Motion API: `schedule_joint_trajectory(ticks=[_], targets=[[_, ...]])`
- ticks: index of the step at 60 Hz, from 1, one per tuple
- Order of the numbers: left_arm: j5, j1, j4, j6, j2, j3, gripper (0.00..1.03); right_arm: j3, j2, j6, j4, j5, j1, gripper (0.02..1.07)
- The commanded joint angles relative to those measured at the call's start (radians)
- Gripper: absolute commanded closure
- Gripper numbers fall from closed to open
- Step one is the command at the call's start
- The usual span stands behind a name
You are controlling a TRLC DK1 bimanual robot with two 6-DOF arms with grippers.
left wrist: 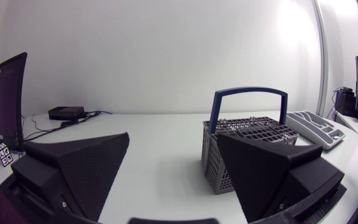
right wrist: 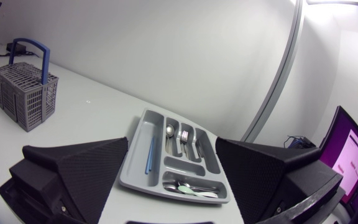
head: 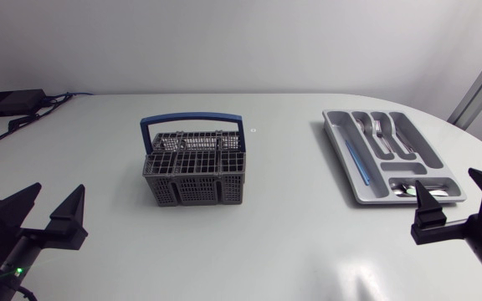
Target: Unload the cutlery basket into the drawer organizer.
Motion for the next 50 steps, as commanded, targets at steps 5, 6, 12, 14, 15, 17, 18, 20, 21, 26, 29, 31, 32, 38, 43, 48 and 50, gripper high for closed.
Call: schedule_joint_trajectory(ticks=[5, 6, 12, 14, 15, 17, 18, 20, 21, 26, 29, 31, 32, 38, 43, 48, 50], targets=[[-0.001, 0.007, 0.017, -0.019, -0.006, -0.023, 0.04, -0.055, -0.043, 0.121, 0.035, 0.019, 0.035, 0.06], [-0.001, 0.007, 0.017, -0.019, -0.006, -0.023, 0.04, -0.059, -0.047, 0.129, 0.037, 0.02, 0.038, 0.06], [-0.001, 0.007, 0.017, -0.019, -0.006, -0.023, 0.04, -0.086, -0.074, 0.192, 0.051, 0.026, 0.061, 0.06], [-0.001, 0.007, 0.017, -0.019, -0.006, -0.023, 0.04, -0.094, -0.082, 0.21, 0.055, 0.028, 0.067, 0.06], [-0.001, 0.007, 0.017, -0.019, -0.006, -0.023, 0.04, -0.098, -0.086, 0.22, 0.057, 0.029, 0.071, 0.06], [-0.001, 0.007, 0.017, -0.019, -0.006, -0.023, 0.04, -0.106, -0.094, 0.236, 0.061, 0.031, 0.077, 0.06], [-0.001, 0.007, 0.017, -0.019, -0.006, -0.023, 0.04, -0.11, -0.099, 0.247, 0.064, 0.032, 0.081, 0.06], [-0.001, 0.007, 0.017, -0.019, -0.006, -0.023, 0.04, -0.118, -0.106, 0.265, 0.068, 0.034, 0.087, 0.06], [-0.001, 0.007, 0.017, -0.019, -0.006, -0.023, 0.04, -0.122, -0.11, 0.273, 0.069, 0.034, 0.09, 0.06], [-0.001, 0.007, 0.017, -0.019, -0.006, -0.023, 0.04, -0.143, -0.131, 0.321, 0.08, 0.039, 0.108, 0.06], [-0.001, 0.007, 0.017, -0.019, -0.006, -0.023, 0.04, -0.156, -0.144, 0.351, 0.087, 0.042, 0.119, 0.06], [-0.001, 0.007, 0.017, -0.019, -0.006, -0.023, 0.04, -0.165, -0.153, 0.371, 0.091, 0.044, 0.126, 0.06], [-0.001, 0.007, 0.017, -0.019, -0.006, -0.023, 0.04, -0.169, -0.157, 0.38, 0.093, 0.045, 0.129, 0.06], [-0.001, 0.007, 0.017, -0.019, -0.006, -0.023, 0.04, -0.171, -0.16, 0.386, 0.095, 0.046, 0.131, 0.06], [-0.001, 0.007, 0.017, -0.019, -0.006, -0.023, 0.04, -0.171, -0.16, 0.386, 0.095, 0.046, 0.131, 0.06], [-0.001, 0.007, 0.017, -0.019, -0.006, -0.023, 0.04, -0.171, -0.16, 0.386, 0.095, 0.046, 0.131, 0.06], [-0.001, 0.007, 0.017, -0.019, -0.006, -0.023, 0.04, -0.171, -0.16, 0.386, 0.095, 0.046, 0.131, 0.06]])
